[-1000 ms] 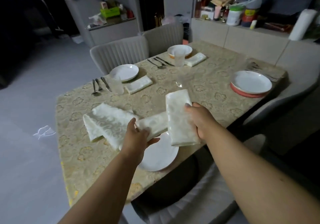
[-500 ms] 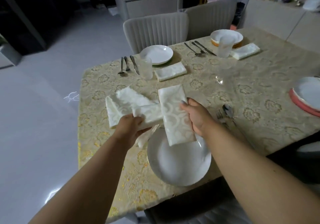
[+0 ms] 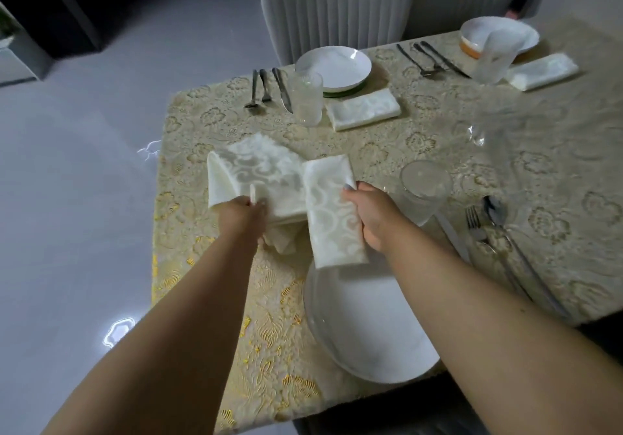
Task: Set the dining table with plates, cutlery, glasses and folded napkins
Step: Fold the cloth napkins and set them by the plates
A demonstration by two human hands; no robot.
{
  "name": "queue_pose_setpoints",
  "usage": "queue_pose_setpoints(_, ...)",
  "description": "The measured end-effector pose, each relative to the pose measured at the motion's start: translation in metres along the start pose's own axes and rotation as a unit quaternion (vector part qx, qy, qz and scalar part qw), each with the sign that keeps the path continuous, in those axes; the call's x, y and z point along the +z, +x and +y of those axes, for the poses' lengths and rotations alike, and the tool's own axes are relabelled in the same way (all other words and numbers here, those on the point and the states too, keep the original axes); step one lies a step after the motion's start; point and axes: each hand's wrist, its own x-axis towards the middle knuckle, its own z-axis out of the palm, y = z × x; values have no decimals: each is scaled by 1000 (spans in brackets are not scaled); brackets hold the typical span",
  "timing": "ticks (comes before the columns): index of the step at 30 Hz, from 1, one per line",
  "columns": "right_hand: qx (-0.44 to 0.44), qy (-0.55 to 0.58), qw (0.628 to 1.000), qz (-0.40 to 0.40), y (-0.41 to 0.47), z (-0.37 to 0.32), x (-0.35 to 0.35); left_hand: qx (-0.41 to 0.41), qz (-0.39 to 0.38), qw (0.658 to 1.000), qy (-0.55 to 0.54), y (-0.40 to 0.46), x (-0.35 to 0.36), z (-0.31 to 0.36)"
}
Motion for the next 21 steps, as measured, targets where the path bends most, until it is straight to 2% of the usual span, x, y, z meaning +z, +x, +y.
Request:
queue_pose_setpoints(2, 3, -4, 1000, -12, 7, -2, 16, 33, 60, 998, -9, 12, -14, 1)
queue_pose_setpoints(5, 5, -10, 1000, -26, 17, -8, 42, 39, 101, 994, 12, 28, -35, 9)
queue_pose_setpoints(8, 6, -18, 1000, -25, 23, -13, 54, 29, 151, 972, 180, 30, -45, 12)
queue_pose_setpoints(9, 1, -26, 1000, -18, 24, -16, 52, 48, 159, 967, 193, 26, -44, 12)
queue_pose_setpoints(10, -4, -38, 999, -8, 24, -19, 48, 73, 151, 971, 172, 22, -40, 11)
queue_pose_setpoints(12, -11, -75, 997, 12, 22, -27, 34, 97, 97, 990, 25, 9, -23, 7)
queue_pose_setpoints(14, -10, -125, 992, 30, 17, -35, 14, 50, 9, 989, -137, -8, -2, 1)
queue_pose_setpoints(15, -10, -148, 988, 36, 12, -39, 4, 25, -16, 985, -170, -16, 10, -4)
queue_pose_setpoints(18, -34, -175, 983, 48, -3, -47, -25, 8, -11, 998, -56, -32, 42, -18)
queue_pose_setpoints(21, -72, -168, 981, 70, -19, -57, -49, 5, -32, 999, -9, -38, 56, -22)
